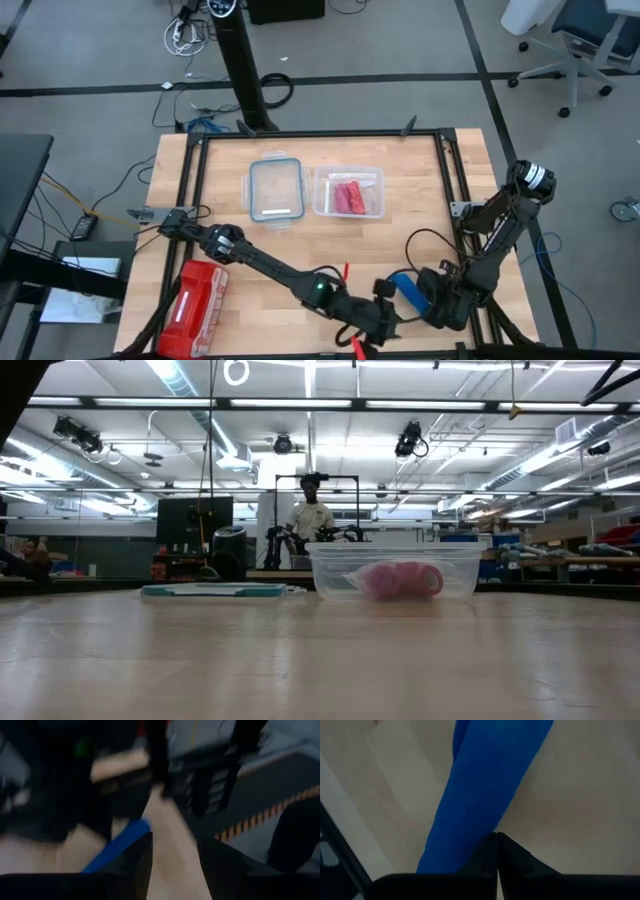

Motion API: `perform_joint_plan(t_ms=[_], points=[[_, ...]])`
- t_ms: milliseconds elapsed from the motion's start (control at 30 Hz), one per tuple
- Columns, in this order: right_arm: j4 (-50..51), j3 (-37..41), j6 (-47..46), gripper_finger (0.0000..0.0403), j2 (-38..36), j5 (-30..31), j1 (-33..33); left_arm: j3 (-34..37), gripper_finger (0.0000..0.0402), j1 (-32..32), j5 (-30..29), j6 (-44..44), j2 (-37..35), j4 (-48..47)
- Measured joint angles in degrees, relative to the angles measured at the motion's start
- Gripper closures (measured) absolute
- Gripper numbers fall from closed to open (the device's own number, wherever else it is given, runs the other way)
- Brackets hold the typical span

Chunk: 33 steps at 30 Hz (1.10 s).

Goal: Roll bandage
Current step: Roll the blue bandage, then open the transparent zip bag

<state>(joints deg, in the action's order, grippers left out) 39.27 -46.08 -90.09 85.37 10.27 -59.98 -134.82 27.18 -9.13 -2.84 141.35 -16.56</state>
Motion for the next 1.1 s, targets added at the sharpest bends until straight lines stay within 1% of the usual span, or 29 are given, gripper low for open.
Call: perform_joint_plan(t_ms=[133, 200, 300, 367, 467, 533, 633, 767, 867, 933, 1000, 1100], points=[[1.62, -0.1, -0.34, 0.0401, -0.12, 3.58, -0.14, 0.0, 0.0241, 0.49, 5.37, -1.4, -0.25, 14.68], [1.8, -0.1, -0.35, 0.0401, -0.27, 5.96, -0.1, 0.0, 0.0241, 0.55, 8.13, -0.85, -0.25, 20.94], [1.82, -0.91, 0.11, 0.0401, -0.93, 10.64, 0.02, 0.65, 0.0241, 0.65, 10.61, 0.76, -0.26, 29.25], [2.87, -1.71, 0.76, 0.0401, -2.01, 14.37, -0.33, 2.48, 0.0241, 0.68, 10.77, 1.58, -0.34, 35.05], [6.23, -3.47, 2.15, 0.0401, -4.58, 19.15, -0.42, 4.67, 0.0241, 0.81, 10.37, 2.55, -0.19, 39.58], [9.08, -4.45, 2.94, 0.0401, -6.64, 21.21, -0.42, 6.56, 0.0241, 0.81, 8.77, 3.16, -0.19, 42.78], [10.31, -4.86, 4.54, 0.0401, -9.81, 25.47, -0.42, 9.22, 0.0241, 0.81, 6.37, 3.16, -0.19, 46.8], [13.59, -4.86, 5.53, 0.0401, -12.91, 27.88, 0.15, 12.53, 0.0241, 0.41, 3.08, 3.15, -0.19, 49.46], [16.46, -4.86, 4.81, 0.0401, -14.53, 30.51, 0.21, 15.95, 0.0241, -0.38, 2.82, 4.68, -0.19, 53.87], [18.65, -4.86, 4.15, 0.0401, -15.49, 32.65, 0.19, 19.63, 0.0241, -0.92, 4.06, 6.32, -0.19, 60.63], [20.16, -4.86, 3.49, 0.0401, -16.67, 34.38, 0.44, 24.53, 0.0241, -1.42, 4.89, 8.46, -0.19, 69.64], [21.01, -4.86, 3.39, 0.04, -17.73, 35.53, 1.19, 32.49, 0.0241, -2.59, 4.96, 12.23, -0.26, 82.83]])
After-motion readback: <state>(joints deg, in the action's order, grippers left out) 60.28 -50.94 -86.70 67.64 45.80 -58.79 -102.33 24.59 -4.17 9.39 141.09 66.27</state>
